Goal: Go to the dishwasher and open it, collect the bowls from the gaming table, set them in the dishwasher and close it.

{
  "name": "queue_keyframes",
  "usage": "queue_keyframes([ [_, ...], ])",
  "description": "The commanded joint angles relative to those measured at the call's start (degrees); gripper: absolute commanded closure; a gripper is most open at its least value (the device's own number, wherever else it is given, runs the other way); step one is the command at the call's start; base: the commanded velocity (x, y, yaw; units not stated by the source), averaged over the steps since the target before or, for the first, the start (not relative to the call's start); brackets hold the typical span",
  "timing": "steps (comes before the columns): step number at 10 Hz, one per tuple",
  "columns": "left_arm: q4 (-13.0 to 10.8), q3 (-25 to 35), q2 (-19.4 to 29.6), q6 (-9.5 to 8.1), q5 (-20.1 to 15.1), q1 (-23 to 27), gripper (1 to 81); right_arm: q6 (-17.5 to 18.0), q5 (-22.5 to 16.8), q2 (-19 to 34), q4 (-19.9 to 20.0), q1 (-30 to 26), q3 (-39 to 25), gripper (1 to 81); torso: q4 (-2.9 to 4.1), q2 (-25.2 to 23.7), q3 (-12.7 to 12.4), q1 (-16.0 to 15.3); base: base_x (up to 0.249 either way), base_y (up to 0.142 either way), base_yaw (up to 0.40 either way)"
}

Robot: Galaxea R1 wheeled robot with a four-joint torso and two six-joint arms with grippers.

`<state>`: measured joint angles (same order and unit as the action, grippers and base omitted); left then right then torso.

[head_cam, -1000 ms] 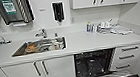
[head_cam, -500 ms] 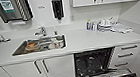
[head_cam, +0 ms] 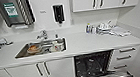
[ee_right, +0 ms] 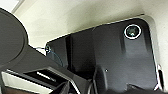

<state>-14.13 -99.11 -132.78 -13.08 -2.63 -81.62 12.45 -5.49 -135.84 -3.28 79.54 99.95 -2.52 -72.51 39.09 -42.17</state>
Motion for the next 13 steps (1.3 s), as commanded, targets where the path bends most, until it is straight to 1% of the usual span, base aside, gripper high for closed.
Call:
queue_keyframes([
  [1,-0.5,-2.0,-0.4,0.69,-2.8,0.7,1.0,-0.8,-2.9,-1.2,-1.3,-1.4,3.3,1.0,0.00,5.4,-5.0,3.5,0.000,0.000,0.000],
  [3,-0.5,-5.5,-3.2,0.69,-2.8,-0.3,1.0,-1.3,-2.9,-3.4,-1.5,-1.0,6.6,1.0,0.00,9.3,-6.7,6.1,0.000,0.000,0.000],
  [4,-0.5,-6.5,-4.3,0.78,-2.8,-0.9,1.0,-1.3,-2.9,-4.0,-1.8,-0.8,7.4,1.0,0.00,11.5,-6.2,7.5,0.000,0.000,0.000],
  [5,-0.5,-8.1,-5.8,1.22,-2.7,-1.0,1.0,-1.2,-2.6,-5.1,-2.1,-0.7,9.0,1.0,0.00,13.4,-5.0,8.8,0.000,0.000,0.000],
  [7,-0.5,-9.6,-8.0,1.22,-1.1,-1.4,1.0,-1.2,-1.6,-6.6,-2.0,0.0,11.7,1.0,0.00,17.4,-5.7,11.5,0.000,0.000,0.000],
  [9,-0.5,-13.8,-11.0,1.22,-1.1,-1.8,1.0,-1.2,-1.5,-8.1,-2.1,0.6,13.6,1.0,0.00,21.6,-5.7,14.1,0.000,0.000,0.000],
  [10,-0.5,-16.3,-12.6,1.30,-1.1,-2.1,1.0,-1.2,-1.3,-9.6,-2.5,0.8,15.7,1.0,0.00,23.6,-6.9,15.5,0.000,0.000,0.000],
  [11,-0.5,-17.2,-13.0,1.30,-1.1,-2.3,1.0,-1.2,0.2,-11.1,-2.7,1.3,18.3,1.0,0.00,25.6,-8.0,16.8,0.000,0.000,0.000],
  [12,-0.5,-17.1,-13.0,1.30,-1.1,-2.2,1.0,-1.2,1.6,-12.3,-2.6,1.7,20.6,1.0,0.00,27.6,-8.5,18.0,0.000,0.000,0.000],
  [13,-0.5,-17.2,-12.9,1.39,-1.1,-2.2,1.0,-1.2,2.2,-13.1,-2.7,1.9,22.1,1.0,0.00,29.6,-9.3,19.3,0.000,0.000,0.000],
])
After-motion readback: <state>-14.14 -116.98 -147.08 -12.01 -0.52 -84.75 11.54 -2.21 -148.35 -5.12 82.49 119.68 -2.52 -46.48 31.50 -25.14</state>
